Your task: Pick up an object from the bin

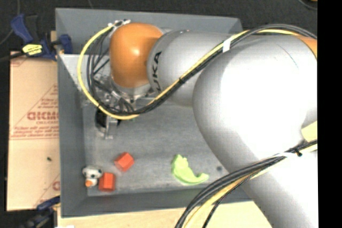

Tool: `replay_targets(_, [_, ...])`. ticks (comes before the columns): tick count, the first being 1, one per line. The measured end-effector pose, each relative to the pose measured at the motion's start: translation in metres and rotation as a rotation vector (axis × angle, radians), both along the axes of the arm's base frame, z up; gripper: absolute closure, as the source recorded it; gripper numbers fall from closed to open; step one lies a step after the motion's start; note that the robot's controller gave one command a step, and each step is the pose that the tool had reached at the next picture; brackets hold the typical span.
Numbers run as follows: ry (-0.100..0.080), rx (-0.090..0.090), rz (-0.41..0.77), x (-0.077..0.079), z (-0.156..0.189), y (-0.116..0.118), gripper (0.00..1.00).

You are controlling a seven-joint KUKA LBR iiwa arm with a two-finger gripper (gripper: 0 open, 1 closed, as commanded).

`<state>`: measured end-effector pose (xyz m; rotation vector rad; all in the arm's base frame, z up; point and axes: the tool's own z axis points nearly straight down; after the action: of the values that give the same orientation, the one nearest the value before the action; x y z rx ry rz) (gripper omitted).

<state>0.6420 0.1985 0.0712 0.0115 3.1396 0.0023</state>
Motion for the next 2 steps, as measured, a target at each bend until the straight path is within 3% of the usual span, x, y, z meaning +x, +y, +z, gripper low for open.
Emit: replay_targets(2, [0.0,0.0,0.0,-0.0007,0.0027,-0.0003,1.0])
